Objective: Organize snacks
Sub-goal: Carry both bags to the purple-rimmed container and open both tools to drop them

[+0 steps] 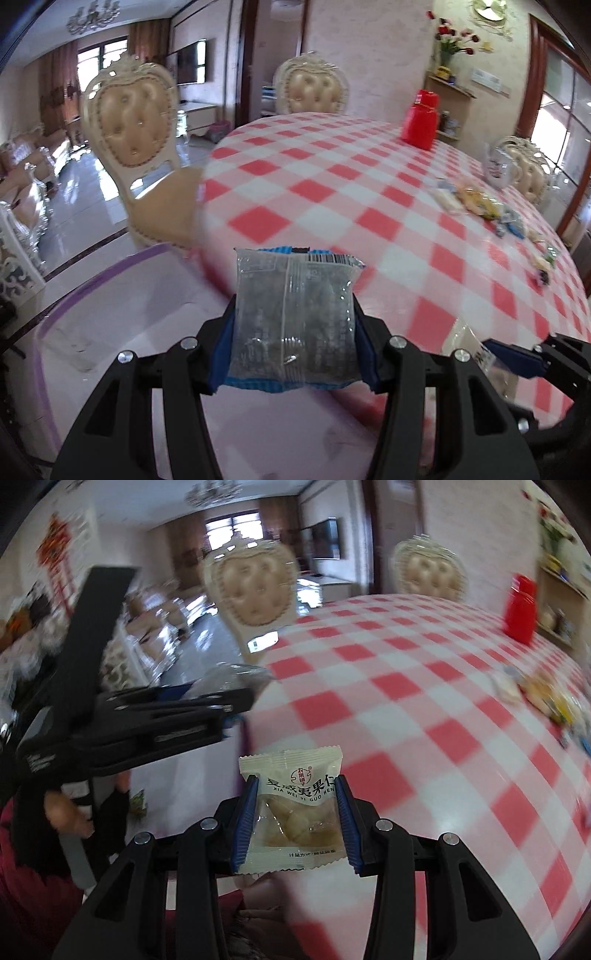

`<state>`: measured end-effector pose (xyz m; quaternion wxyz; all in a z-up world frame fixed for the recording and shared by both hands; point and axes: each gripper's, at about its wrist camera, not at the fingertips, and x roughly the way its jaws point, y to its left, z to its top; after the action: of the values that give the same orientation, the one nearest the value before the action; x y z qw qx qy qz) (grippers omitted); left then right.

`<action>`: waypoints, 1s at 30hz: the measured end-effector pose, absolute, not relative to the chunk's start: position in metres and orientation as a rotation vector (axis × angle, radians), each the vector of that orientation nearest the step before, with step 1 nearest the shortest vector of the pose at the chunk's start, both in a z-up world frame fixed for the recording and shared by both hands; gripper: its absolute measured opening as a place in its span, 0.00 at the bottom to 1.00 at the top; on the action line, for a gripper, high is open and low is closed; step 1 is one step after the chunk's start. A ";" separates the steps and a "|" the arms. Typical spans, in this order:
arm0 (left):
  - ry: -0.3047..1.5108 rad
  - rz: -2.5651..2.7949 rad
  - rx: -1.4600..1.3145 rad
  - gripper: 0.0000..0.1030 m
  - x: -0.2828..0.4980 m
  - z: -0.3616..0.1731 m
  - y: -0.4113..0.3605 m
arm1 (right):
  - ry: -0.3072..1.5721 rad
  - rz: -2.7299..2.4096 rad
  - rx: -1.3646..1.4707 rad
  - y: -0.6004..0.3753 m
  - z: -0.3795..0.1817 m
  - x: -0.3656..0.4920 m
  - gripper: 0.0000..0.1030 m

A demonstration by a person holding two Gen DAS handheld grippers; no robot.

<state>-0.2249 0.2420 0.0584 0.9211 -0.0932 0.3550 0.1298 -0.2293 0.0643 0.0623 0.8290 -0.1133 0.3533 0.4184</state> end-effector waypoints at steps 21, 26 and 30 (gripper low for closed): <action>0.615 0.594 -0.163 0.91 -0.274 0.104 0.313 | 0.736 1.193 -0.286 0.134 0.058 -0.275 0.72; 0.515 0.530 -0.184 0.98 -0.272 0.120 0.284 | 0.669 1.052 -0.207 0.078 0.075 -0.250 0.74; 0.519 0.379 -0.193 0.98 -0.245 0.118 0.232 | 0.646 0.876 -0.129 0.018 0.073 -0.221 0.84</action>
<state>-0.2447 0.2316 0.1184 0.9442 -0.0947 0.2545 0.1862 -0.2210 0.0176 0.0731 0.8536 -0.0615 0.3069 0.4163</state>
